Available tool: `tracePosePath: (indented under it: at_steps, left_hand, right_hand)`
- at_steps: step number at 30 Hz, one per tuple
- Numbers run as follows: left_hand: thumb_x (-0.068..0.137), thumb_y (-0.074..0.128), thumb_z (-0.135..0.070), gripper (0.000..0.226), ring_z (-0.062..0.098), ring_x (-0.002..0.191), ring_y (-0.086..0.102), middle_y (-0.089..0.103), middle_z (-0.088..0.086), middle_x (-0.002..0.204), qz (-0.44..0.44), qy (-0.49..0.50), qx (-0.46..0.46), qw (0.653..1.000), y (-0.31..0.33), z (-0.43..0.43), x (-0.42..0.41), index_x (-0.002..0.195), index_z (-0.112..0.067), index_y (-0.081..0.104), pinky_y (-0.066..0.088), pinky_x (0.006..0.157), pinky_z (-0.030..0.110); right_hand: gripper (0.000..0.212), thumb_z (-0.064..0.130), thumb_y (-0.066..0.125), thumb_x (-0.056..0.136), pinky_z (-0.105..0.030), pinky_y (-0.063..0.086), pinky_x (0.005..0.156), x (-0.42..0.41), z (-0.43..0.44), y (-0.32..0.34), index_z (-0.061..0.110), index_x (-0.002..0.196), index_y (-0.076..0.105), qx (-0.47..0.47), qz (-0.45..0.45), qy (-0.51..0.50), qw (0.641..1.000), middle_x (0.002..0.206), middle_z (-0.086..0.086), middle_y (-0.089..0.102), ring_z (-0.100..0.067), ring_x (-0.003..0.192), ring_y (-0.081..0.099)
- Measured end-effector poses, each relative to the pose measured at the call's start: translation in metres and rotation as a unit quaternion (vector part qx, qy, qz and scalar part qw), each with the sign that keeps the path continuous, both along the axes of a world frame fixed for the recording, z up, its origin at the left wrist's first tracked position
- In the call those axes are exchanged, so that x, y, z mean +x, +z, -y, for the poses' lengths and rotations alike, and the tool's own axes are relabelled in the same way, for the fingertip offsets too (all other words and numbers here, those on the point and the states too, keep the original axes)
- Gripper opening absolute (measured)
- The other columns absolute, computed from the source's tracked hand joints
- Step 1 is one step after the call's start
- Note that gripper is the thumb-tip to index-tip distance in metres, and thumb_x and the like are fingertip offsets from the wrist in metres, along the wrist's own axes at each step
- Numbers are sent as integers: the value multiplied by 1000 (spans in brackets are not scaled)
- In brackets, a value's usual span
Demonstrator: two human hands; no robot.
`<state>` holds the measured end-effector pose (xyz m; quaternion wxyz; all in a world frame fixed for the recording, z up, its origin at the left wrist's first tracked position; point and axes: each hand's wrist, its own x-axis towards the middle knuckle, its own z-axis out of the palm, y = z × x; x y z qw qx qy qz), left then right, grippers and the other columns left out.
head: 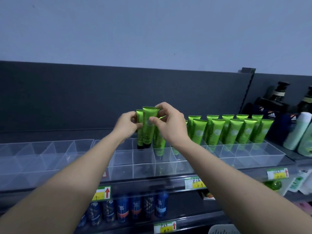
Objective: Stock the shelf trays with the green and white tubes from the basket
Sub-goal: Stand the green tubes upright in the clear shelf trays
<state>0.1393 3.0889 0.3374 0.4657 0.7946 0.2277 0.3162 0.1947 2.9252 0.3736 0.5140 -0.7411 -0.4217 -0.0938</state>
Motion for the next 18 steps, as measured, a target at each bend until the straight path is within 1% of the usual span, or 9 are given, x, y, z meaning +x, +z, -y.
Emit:
tracePosePath:
  at_steps: [3, 6, 10, 14, 18]
  left_hand:
    - [77, 71, 3, 24, 26, 76, 63, 67, 3, 75, 5, -15, -10, 1000, -7, -2, 0, 78, -21, 65, 56, 79, 49]
    - [79, 70, 5, 28, 24, 77, 64, 66, 1, 73, 8, -34, -39, 999, -13, -3, 0, 77, -23, 65, 57, 75, 43]
    - [80, 69, 6, 29, 24, 77, 65, 67, 4, 76, 15, -40, -61, 997, -17, -5, 0, 77, -22, 64, 58, 77, 47]
    - [78, 72, 3, 19, 25, 75, 66, 67, 8, 75, 0, -36, -46, 998, -18, -10, -1, 79, -16, 66, 58, 77, 47]
    - [81, 70, 2, 12, 24, 69, 64, 63, 10, 72, -18, -37, -36, 999, -19, -16, -3, 90, -6, 68, 58, 76, 48]
  right_hand:
    - [18, 22, 74, 81, -27, 47, 67, 1, -2, -2, 23, 97, 63, -16, 9, -6, 1000, 72, 15, 57, -16, 72, 63]
    - [18, 24, 72, 83, -28, 47, 67, 1, -5, -2, 25, 98, 63, -23, 14, -10, 1000, 79, 12, 61, -17, 73, 63]
    - [18, 22, 71, 83, -32, 50, 69, 0, -12, -4, 22, 99, 62, -19, 30, -9, 999, 81, 10, 63, -20, 74, 62]
    - [19, 22, 70, 85, -30, 49, 70, 2, -17, -9, 21, 103, 63, -40, 26, -11, 999, 83, 8, 61, -20, 78, 62]
    - [22, 20, 69, 86, -25, 44, 68, 4, -21, -16, 20, 107, 63, -60, 22, -17, 998, 83, 5, 63, -18, 79, 62]
